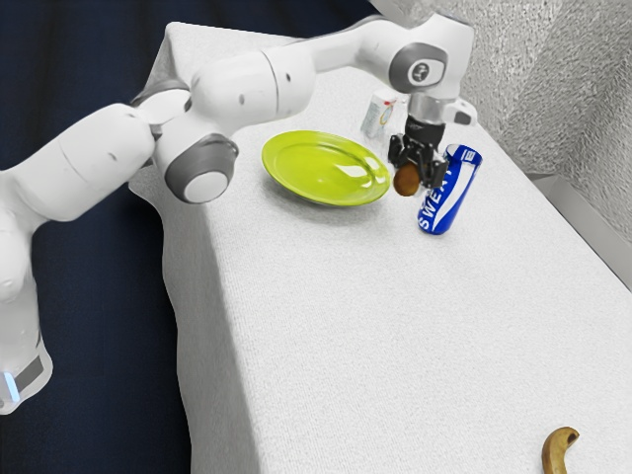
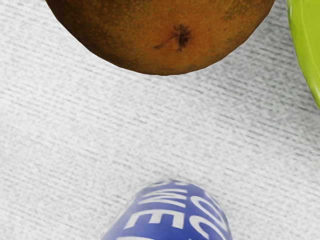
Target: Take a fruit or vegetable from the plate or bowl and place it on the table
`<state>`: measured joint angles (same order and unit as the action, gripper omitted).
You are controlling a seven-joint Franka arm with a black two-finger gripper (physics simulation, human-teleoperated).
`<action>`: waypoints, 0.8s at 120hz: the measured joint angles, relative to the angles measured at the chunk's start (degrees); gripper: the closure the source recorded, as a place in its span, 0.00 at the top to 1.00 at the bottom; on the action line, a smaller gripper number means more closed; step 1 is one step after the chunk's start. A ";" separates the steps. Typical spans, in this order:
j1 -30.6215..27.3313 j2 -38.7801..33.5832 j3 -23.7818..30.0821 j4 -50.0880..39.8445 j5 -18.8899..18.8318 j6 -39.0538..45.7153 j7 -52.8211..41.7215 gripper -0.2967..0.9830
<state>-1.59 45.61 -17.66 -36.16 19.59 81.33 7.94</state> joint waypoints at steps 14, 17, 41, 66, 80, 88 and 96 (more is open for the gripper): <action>1.52 -1.93 0.13 -0.48 -0.29 -0.76 -0.01 0.40; 1.69 -2.30 0.22 -0.54 -0.60 -0.96 -0.01 0.40; 5.53 -5.38 0.00 -2.56 -3.28 -1.99 -0.03 0.40; 7.78 -5.68 -0.10 -2.62 -3.85 -2.35 -0.05 0.40; 8.74 -5.70 -0.18 -2.62 -3.87 -2.44 -0.02 0.50; 9.11 -5.73 -0.17 -2.62 -3.80 -2.48 0.05 0.60; 9.20 -5.74 -0.21 -2.61 -3.76 -2.52 0.15 0.67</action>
<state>7.61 39.87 -17.87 -38.77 15.83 78.81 8.09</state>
